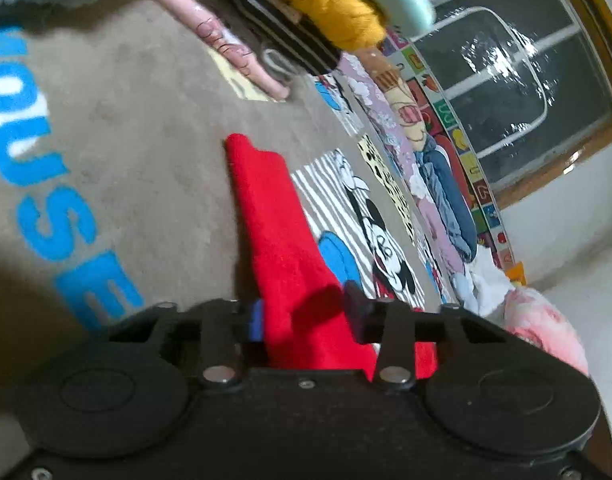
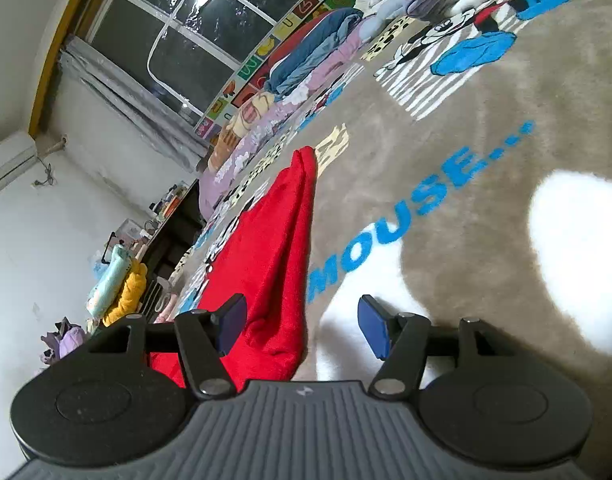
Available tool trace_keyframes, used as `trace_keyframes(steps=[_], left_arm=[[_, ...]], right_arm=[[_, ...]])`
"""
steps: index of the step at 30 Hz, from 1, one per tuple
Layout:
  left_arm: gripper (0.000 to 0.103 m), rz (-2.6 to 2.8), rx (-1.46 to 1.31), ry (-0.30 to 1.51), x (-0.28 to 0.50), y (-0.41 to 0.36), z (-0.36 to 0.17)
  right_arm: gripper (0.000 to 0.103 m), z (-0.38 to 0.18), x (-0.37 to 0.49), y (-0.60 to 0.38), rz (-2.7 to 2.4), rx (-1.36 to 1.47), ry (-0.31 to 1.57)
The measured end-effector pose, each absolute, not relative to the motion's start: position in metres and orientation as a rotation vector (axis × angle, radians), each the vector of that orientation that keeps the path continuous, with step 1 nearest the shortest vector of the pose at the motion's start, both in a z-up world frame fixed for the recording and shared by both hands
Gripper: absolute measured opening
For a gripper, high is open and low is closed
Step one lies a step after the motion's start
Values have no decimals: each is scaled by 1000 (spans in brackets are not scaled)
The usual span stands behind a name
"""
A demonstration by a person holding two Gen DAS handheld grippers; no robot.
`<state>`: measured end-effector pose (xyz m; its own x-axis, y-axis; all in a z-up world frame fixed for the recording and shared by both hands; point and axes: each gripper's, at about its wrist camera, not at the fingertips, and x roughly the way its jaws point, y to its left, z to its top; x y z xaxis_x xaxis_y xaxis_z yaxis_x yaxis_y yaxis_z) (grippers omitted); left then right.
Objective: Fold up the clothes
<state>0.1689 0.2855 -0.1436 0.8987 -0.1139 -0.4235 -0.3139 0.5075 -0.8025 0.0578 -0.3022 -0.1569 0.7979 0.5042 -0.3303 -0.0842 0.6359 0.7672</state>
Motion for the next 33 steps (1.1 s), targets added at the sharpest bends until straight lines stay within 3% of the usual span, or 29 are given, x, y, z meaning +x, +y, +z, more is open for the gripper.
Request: trace_keyframes(steps=[3, 7, 13, 20, 33], left_arm=[[27, 118, -1077, 453, 174, 290, -147], [5, 125, -1032, 449, 176, 283, -142], [4, 26, -887, 331, 162, 242, -93], [4, -97, -462, 276, 154, 135, -33], [4, -177, -85, 408, 180, -32, -54]], right_arm=[[62, -159, 60, -301, 356, 801, 561], [62, -161, 62, -298, 356, 781, 554], [62, -163, 62, -300, 363, 795, 542], [62, -165, 65, -302, 377, 827, 529], [62, -166, 72, -308, 414, 920, 493]])
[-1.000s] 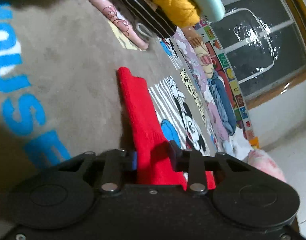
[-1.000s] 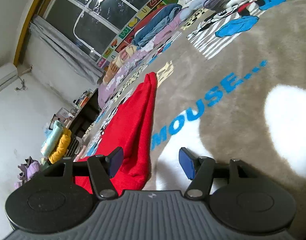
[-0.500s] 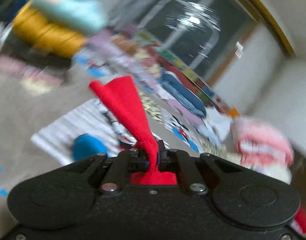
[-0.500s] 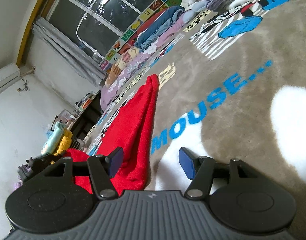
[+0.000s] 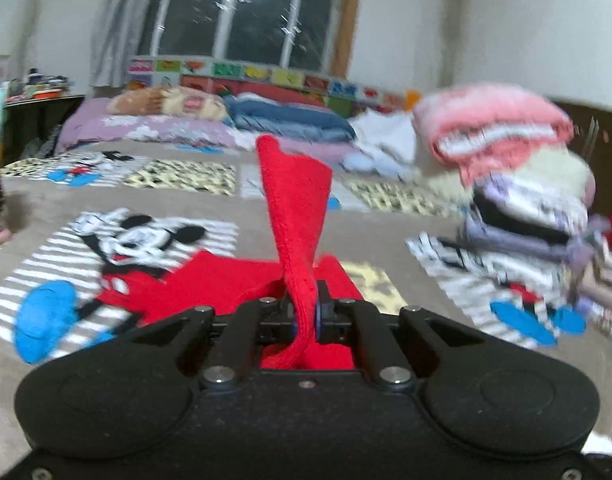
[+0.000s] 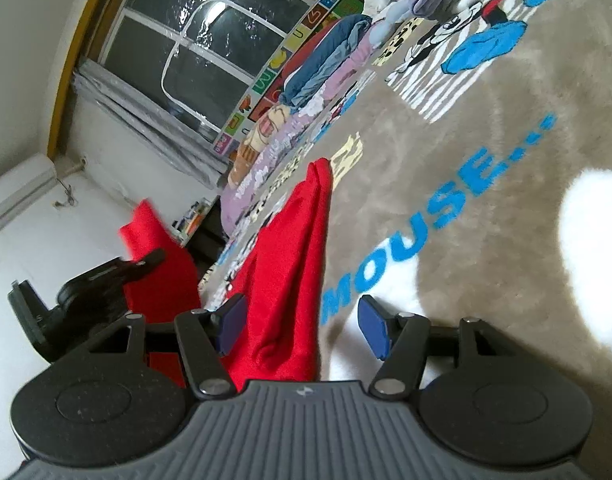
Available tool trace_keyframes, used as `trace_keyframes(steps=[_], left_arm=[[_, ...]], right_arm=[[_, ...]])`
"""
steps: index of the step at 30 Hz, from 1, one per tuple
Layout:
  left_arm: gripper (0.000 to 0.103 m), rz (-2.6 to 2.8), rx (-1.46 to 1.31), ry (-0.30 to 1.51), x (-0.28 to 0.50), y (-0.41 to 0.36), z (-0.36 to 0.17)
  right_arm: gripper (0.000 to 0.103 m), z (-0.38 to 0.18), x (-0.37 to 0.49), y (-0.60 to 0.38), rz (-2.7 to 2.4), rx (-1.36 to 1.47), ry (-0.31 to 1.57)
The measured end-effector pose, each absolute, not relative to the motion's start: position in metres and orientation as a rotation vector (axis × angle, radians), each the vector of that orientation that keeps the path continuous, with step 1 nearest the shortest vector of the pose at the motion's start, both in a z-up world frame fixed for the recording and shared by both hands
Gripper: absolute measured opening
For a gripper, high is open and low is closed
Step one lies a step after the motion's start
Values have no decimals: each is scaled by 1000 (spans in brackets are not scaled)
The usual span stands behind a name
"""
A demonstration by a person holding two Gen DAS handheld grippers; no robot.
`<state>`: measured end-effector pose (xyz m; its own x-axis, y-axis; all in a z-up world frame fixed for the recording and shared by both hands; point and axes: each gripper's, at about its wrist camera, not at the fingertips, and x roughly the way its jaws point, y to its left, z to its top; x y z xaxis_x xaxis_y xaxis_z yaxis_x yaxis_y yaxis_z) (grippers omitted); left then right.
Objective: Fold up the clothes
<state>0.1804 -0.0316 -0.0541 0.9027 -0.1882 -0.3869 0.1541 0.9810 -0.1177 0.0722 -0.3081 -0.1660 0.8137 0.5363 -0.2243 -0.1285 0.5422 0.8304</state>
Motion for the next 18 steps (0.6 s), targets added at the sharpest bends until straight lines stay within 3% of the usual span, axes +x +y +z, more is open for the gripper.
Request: trace_keyframes(steps=[9, 11, 12, 18], left_arm=[[6, -265, 162, 500, 191, -109, -94], [27, -336, 157, 502, 184, -110, -93], [49, -376, 145, 499, 179, -109, -91], [52, -397, 53, 401, 120, -49, -59]], right_arm=[[61, -172, 78, -317, 432, 1016, 457], [62, -173, 79, -318, 435, 1027, 451], [62, -173, 79, -318, 437, 1026, 449], [61, -175, 83, -319, 437, 1036, 449]])
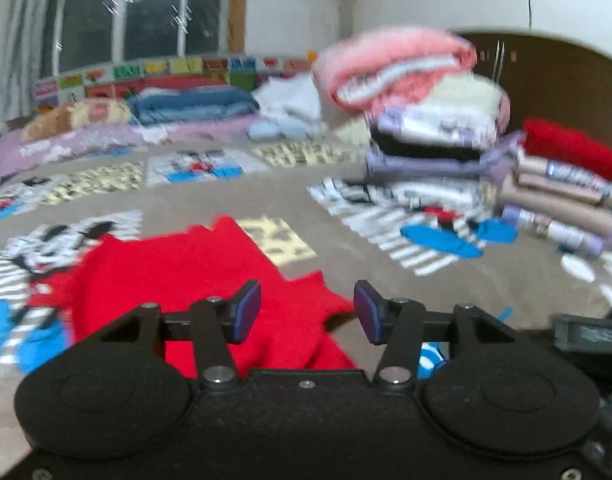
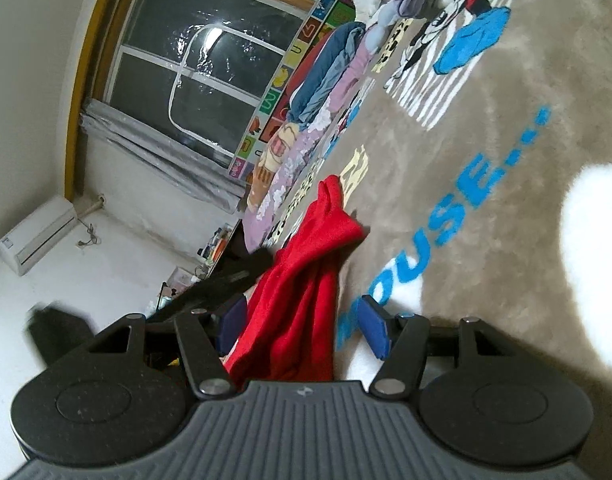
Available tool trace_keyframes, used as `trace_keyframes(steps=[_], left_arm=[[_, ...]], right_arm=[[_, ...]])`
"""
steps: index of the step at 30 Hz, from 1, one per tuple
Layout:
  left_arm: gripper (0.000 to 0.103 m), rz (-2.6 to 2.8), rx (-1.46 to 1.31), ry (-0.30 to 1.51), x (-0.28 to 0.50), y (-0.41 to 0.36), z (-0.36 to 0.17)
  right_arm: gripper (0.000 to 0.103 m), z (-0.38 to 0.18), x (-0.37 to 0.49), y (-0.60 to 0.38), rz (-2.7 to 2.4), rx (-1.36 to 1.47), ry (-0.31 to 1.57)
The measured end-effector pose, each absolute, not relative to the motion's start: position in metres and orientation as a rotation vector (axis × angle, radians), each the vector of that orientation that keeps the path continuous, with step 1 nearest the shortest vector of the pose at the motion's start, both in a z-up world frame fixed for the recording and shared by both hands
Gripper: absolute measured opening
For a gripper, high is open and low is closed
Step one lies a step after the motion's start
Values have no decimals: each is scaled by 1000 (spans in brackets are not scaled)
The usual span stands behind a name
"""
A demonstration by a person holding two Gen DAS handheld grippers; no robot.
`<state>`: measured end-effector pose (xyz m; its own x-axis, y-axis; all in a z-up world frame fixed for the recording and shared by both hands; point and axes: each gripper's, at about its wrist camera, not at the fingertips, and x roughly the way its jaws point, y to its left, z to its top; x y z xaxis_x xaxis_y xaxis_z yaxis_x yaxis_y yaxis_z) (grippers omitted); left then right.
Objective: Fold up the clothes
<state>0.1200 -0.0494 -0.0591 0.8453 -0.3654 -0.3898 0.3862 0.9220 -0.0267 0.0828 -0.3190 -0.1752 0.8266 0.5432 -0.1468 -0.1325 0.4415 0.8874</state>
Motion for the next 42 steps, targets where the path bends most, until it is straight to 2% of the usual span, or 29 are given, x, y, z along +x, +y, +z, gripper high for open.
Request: trace_keyframes(steps=[3, 10, 13, 17, 23, 26, 28, 30, 39, 41, 42], left_arm=[[56, -337, 22, 383, 95, -11, -56], [58, -254, 56, 453, 82, 36, -77], [65, -272, 114, 475, 77, 37, -87], [66, -271, 209, 488, 70, 32, -100], [67, -264, 205, 525, 75, 40, -111], [67, -259, 211, 539, 77, 41, -115], [67, -257, 213, 544, 77, 40, -116], [68, -258, 213, 545, 77, 40, -117], [68, -243, 209, 563, 77, 39, -121], [60, -238, 204, 541, 76, 35, -119], [50, -237, 201, 530, 75, 33, -118]], right_arm=[[62, -174, 88, -315, 445, 1037, 472], [62, -168, 129, -301, 414, 1070, 536], [61, -167, 152, -298, 398, 1097, 545], [61, -166, 179, -289, 385, 1113, 574], [59, -162, 193, -274, 351, 1061, 585], [49, -160, 194, -268, 335, 1019, 580], [20, -154, 194, -262, 323, 951, 567], [10, -143, 191, -256, 320, 868, 541], [7, -81, 197, -254, 373, 730, 428], [7, -71, 200, -258, 384, 726, 416], [7, -67, 202, -259, 387, 721, 411]])
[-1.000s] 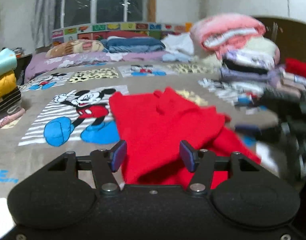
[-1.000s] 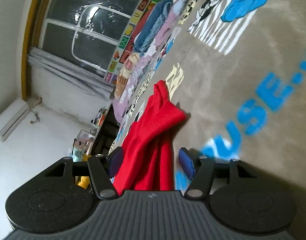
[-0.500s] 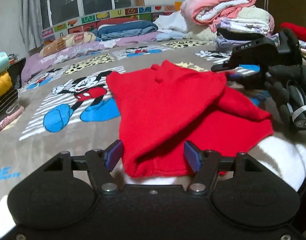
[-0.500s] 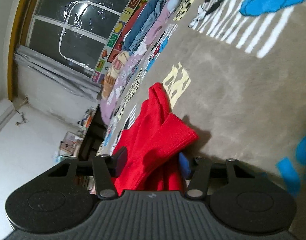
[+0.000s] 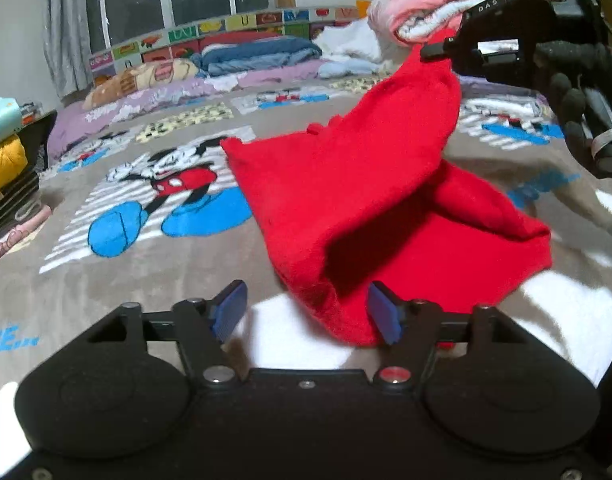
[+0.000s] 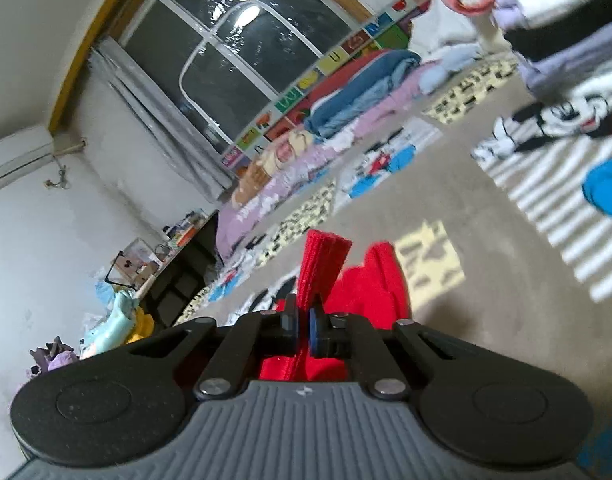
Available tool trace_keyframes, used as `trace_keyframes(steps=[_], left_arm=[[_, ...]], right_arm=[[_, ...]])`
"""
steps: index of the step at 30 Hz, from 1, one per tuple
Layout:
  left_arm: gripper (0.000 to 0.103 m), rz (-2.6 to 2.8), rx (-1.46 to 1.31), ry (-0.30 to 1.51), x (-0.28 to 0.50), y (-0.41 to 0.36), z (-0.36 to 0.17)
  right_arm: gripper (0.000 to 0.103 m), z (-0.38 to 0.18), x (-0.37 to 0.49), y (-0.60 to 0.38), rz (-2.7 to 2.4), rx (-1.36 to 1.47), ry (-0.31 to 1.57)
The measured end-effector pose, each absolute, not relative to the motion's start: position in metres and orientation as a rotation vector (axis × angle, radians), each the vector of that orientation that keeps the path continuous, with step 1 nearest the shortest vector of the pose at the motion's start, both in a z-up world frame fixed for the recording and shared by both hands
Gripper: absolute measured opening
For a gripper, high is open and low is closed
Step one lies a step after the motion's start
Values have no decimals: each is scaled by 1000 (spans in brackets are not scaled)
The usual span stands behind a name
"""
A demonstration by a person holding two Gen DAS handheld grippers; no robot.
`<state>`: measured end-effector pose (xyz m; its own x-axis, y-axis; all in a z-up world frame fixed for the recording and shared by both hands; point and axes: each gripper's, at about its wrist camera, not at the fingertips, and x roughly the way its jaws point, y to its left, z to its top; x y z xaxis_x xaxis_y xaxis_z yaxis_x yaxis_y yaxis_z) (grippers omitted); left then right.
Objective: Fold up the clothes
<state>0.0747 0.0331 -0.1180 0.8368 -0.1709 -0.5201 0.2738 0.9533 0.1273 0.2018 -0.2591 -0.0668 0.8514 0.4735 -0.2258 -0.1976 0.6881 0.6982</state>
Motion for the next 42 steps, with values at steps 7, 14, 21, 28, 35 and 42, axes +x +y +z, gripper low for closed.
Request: trace_keyframes(steps=[7, 14, 21, 28, 35, 42], left_arm=[[20, -258, 411, 438, 65, -4, -125], [19, -281, 573, 423, 60, -31, -137], [19, -315, 577, 426, 63, -34, -139], [32, -465, 483, 487, 59, -16, -121], [32, -457, 64, 471, 82, 33, -91], [31, -460, 178, 566, 106, 0, -116]], right_arm=[[7, -47, 196, -274, 400, 704, 368], [7, -53, 190, -299, 350, 725, 367], [7, -63, 188, -319, 315, 761, 384], [7, -66, 199, -323, 302, 787, 427], [7, -39, 204, -313, 357, 757, 433], [7, -17, 217, -305, 362, 735, 481]])
